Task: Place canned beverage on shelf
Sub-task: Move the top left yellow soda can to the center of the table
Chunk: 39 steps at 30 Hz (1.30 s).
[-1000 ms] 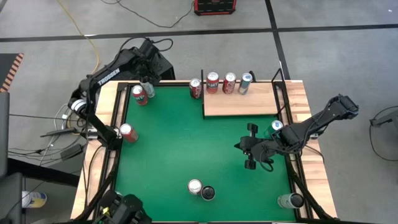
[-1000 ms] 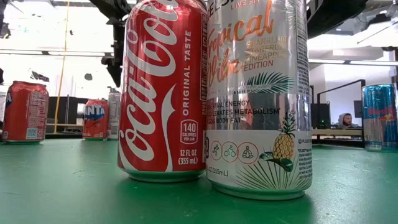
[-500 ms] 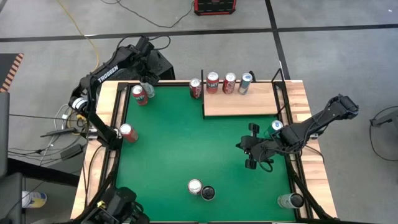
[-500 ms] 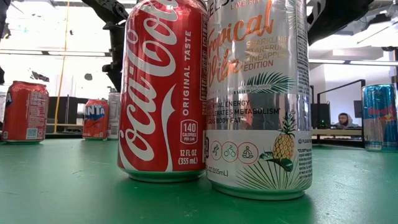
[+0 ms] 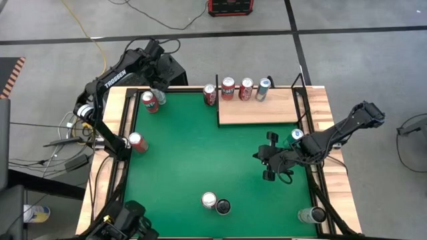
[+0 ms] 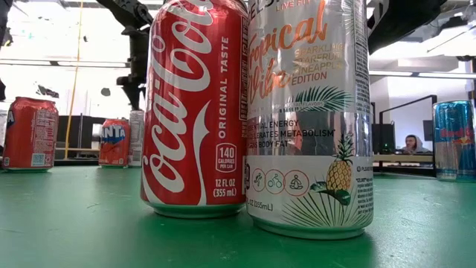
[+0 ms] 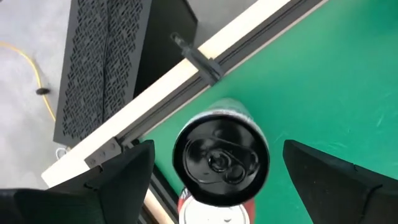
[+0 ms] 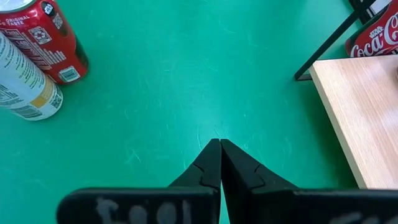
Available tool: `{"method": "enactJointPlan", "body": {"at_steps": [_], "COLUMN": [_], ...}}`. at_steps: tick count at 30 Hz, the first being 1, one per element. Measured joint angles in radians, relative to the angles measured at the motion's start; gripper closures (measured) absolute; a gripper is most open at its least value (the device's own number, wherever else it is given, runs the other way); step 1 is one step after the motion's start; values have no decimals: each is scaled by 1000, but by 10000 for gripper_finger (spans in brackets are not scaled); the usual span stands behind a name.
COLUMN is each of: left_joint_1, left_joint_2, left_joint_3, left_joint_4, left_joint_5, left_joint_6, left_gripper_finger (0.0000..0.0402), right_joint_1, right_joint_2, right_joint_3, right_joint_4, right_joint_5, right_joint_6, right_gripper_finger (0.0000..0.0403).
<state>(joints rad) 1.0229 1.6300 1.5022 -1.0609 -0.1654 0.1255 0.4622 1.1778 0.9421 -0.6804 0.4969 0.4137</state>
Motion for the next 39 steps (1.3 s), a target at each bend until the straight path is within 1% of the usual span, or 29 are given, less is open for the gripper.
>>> {"method": "enactJointPlan", "body": {"at_steps": [8,12,18,26,29,35,37,39], "left_joint_1": [0,-1,0,-3,-3,-3,-4,-8], "left_joint_2": [7,7,8,8,8,7,6,0], "left_joint_3": [-22,-38,-93,-94,-94,-95,-95,-96], "left_joint_4": [-4,31,52,85,76,65,65,65], "left_joint_5": [0,9,11,17,23,27,38,94], "left_joint_6": [-23,-40,-33,-34,-28,-26,-27,-22], "left_gripper_finger": [61,61,61,62,79,159,162,162], "right_joint_1": [1,1,1,1,1,1,1,1], "right_joint_2": [0,0,0,0,0,0,0,0], "right_joint_3": [0,0,0,0,0,0,0,0], "right_joint_4": [0,-1,-6,-38,-38,-38,-38,-38], "right_joint_5": [0,-1,-1,-2,-2,-2,-2,-2], "right_joint_6": [-3,-3,-3,-3,-3,-3,-3,-3], "right_gripper_finger": [373,374,373,373,373,372,372,372]}}
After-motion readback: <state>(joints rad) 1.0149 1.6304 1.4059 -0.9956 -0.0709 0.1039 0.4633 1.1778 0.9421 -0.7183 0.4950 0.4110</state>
